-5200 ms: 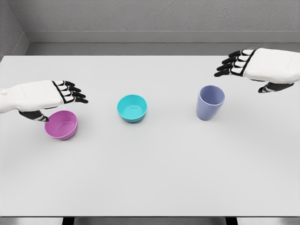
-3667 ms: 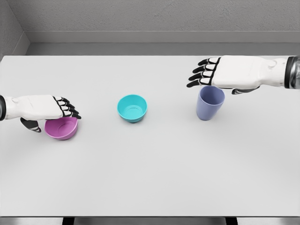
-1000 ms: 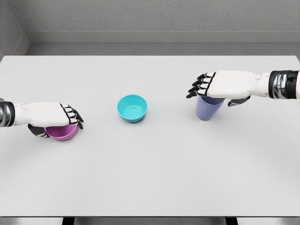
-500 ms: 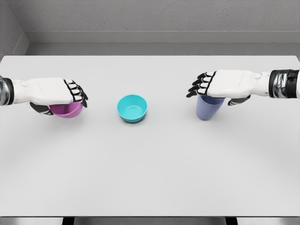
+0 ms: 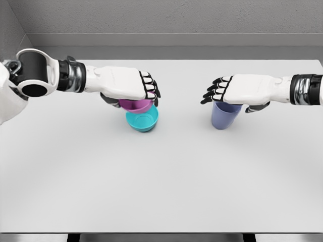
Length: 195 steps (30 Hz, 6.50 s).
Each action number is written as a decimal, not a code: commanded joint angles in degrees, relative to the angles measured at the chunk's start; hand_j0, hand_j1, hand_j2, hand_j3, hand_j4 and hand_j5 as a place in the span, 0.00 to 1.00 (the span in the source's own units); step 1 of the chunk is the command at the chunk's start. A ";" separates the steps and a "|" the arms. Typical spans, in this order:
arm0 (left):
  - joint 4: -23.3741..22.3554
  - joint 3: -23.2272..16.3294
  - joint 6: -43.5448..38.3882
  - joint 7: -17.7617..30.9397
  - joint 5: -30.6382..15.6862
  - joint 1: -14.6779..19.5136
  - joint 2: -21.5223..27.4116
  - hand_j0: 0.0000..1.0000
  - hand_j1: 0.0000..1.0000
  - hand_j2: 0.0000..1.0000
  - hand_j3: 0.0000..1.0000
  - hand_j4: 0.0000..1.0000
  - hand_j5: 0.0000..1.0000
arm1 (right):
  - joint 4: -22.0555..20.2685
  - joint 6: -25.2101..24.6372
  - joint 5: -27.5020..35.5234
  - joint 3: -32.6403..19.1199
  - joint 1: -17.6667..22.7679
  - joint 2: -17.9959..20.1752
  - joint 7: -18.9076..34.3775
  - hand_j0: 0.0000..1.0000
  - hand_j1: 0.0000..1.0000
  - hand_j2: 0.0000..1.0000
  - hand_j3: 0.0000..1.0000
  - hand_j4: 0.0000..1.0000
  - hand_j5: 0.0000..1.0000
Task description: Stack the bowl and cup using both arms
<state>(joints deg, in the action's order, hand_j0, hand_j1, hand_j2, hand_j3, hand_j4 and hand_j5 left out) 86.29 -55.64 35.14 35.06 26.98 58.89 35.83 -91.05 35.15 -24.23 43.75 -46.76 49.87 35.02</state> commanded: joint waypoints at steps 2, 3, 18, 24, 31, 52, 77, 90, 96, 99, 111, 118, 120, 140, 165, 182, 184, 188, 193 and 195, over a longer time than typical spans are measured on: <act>-2.52 -1.75 -0.14 -0.06 0.88 0.00 -3.83 0.65 0.65 0.65 0.65 0.65 0.65 | 0.00 -0.15 0.23 -0.06 0.09 0.05 -0.02 1.00 1.00 1.00 1.00 1.00 1.00; -2.70 -1.75 -0.14 -0.06 0.88 0.00 -3.92 0.65 0.65 0.65 0.65 0.65 0.65 | 0.00 -0.15 0.23 -0.06 0.09 0.05 -0.02 1.00 1.00 1.00 1.00 1.00 1.00; -5.34 -1.93 -0.14 -0.06 1.94 0.09 -3.48 0.66 0.66 0.66 0.66 0.66 0.66 | 0.08 -0.15 0.23 -0.06 0.18 0.14 -0.02 1.00 1.00 1.00 1.00 1.00 1.00; -5.43 -4.48 -0.14 -0.06 1.94 0.09 -3.57 0.67 0.67 0.67 0.67 0.67 0.67 | 0.61 -0.15 0.23 0.11 0.18 0.14 -0.02 1.00 1.00 1.00 1.00 1.00 1.00; -7.80 -4.48 -0.14 -0.06 1.94 0.09 -3.92 0.68 0.68 0.68 0.68 0.68 0.68 | 1.84 -0.15 0.23 0.29 0.18 0.05 -0.02 1.00 1.00 1.00 1.00 1.00 1.00; -7.80 -5.27 -0.14 -0.06 1.68 0.09 -4.01 0.94 0.94 0.94 0.94 0.94 0.94 | 3.69 -0.15 -1.00 0.55 0.26 -1.70 -0.02 1.00 1.00 1.00 1.00 1.00 1.00; -7.09 -0.35 -0.14 -0.06 -13.71 7.47 16.29 1.00 1.00 1.00 1.00 1.00 1.00 | 5.71 -0.15 -2.05 1.43 0.26 -3.64 -0.02 1.00 1.00 1.00 1.00 1.00 1.00; -13.07 8.18 -0.14 -0.06 -13.88 -4.22 16.21 1.00 1.00 1.00 1.00 1.00 1.00 | 7.73 -0.15 -2.67 2.13 0.26 -4.78 -0.02 1.00 1.00 1.00 1.00 1.00 1.00; -13.07 8.00 -0.14 -0.06 -13.97 -4.57 15.94 1.00 1.00 1.00 1.00 1.00 1.00 | 8.35 -0.15 -2.75 2.05 0.26 -4.78 -0.02 1.00 1.00 1.00 1.00 1.00 1.00; -13.07 7.91 -0.14 -0.06 -13.88 -4.57 15.68 1.00 1.00 1.00 1.00 1.00 1.00 | 8.79 -0.15 -3.19 2.05 0.26 -4.87 -0.02 1.00 1.00 1.00 1.00 1.00 1.00; -13.07 7.83 -0.14 -0.06 -13.88 -5.01 15.68 1.00 1.00 1.00 1.00 1.00 1.00 | 9.22 -0.15 -3.19 2.04 0.18 -5.31 -0.02 0.84 0.84 0.84 0.84 0.84 0.84; -12.99 7.83 -0.14 -0.06 -13.88 -5.01 15.59 1.00 1.00 1.00 1.00 1.00 1.00 | 9.14 -0.15 -3.11 2.05 0.18 -5.31 -0.02 0.76 0.76 0.76 0.76 0.76 0.76; -12.98 7.83 -0.14 -0.06 -13.88 -5.01 15.59 1.00 1.00 1.00 1.00 1.00 1.00 | 9.14 -0.15 -3.11 2.05 0.18 -5.31 -0.02 0.72 0.72 0.72 0.72 0.72 0.72; -12.90 7.74 -0.14 -0.06 -13.79 -5.01 15.59 1.00 1.00 1.00 1.00 1.00 1.00 | 9.31 -0.15 -2.23 -1.38 0.09 -5.31 -0.02 0.37 0.37 0.37 0.37 0.37 0.37; -12.90 7.74 -0.14 -0.06 -13.71 -5.01 15.59 1.00 1.00 1.00 1.00 1.00 1.00 | 9.31 -0.15 4.28 0.55 -8.61 -21.57 -0.02 0.36 0.36 0.36 0.36 0.36 0.36; -12.98 7.74 -0.14 -0.06 -13.71 -5.01 15.59 1.00 1.00 1.00 1.00 1.00 1.00 | 10.19 -0.15 4.01 4.86 -8.88 -25.35 -0.02 0.36 0.36 0.36 0.36 0.36 0.36; -12.90 7.74 -0.14 -0.06 -13.71 -5.01 15.59 1.00 1.00 1.00 1.00 1.00 1.00 | 10.54 -0.15 3.75 4.86 -8.79 -25.35 -0.02 0.36 0.36 0.36 0.36 0.36 0.36; -12.90 7.83 -0.14 -0.06 -13.71 -5.01 15.59 1.00 1.00 1.00 1.00 1.00 1.00 | 11.25 -0.15 2.61 4.95 -8.35 -25.43 -0.02 0.37 0.37 0.37 0.37 0.37 0.37; -12.98 7.74 -0.14 -0.06 -13.71 -5.01 15.59 1.00 1.00 1.00 1.00 1.00 1.00 | 12.48 -0.15 2.52 5.65 -8.53 -25.43 -0.02 0.37 0.37 0.37 0.37 0.37 0.37; -12.98 7.83 -0.14 -0.06 -13.71 -5.01 15.59 1.00 1.00 1.00 1.00 1.00 1.00 | 12.83 -0.15 1.82 5.65 -8.61 -25.70 -0.02 0.37 0.37 0.37 0.37 0.37 0.37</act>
<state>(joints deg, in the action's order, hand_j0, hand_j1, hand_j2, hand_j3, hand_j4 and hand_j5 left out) 73.33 -47.93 35.14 35.03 13.56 53.88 51.39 -78.62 35.21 -22.39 49.35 -55.46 24.15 35.07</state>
